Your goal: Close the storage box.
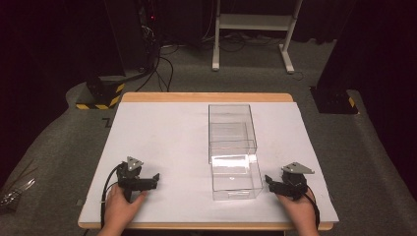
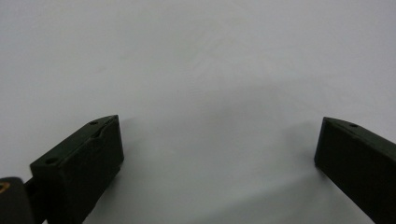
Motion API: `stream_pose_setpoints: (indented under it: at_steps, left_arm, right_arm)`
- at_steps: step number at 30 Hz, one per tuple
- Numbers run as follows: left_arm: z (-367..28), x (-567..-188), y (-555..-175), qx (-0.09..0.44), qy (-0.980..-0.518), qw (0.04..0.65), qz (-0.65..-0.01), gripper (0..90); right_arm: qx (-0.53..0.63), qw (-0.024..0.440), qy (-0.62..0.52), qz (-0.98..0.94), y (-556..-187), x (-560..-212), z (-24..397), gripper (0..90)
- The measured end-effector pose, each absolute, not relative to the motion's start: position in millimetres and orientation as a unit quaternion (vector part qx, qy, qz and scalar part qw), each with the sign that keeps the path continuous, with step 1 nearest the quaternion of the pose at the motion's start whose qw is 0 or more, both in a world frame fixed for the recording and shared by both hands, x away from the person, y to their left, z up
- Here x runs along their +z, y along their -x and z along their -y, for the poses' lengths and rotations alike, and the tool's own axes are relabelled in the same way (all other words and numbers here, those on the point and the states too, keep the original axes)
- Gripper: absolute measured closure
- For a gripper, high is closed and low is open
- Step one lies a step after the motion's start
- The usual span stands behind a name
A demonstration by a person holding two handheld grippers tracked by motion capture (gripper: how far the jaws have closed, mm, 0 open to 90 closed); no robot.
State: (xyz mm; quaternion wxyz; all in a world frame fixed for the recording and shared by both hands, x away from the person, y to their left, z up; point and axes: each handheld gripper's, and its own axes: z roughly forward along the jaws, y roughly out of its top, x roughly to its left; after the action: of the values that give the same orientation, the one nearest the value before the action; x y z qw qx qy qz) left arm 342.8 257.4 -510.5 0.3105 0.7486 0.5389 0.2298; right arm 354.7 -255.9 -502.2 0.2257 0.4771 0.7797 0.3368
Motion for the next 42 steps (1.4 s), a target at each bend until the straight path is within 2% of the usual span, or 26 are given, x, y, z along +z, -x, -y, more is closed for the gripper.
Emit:
stream_pose_setpoints:
  at_steps: [18,42]
  left_arm:
    - [-257.4,-510.4,-342.8,0.23,-0.749,0.31,-0.539,1.5]
    - [-257.5,-510.4,-342.8,0.23,-0.749,0.311,-0.539,1.5]
  right_arm:
    - [0.369,0.232,-0.472,-0.766,-350.8,-494.5,260.3,19.1]
    - [0.424,0.25,-0.454,-0.743,-331.0,-462.1,263.0,16.6]
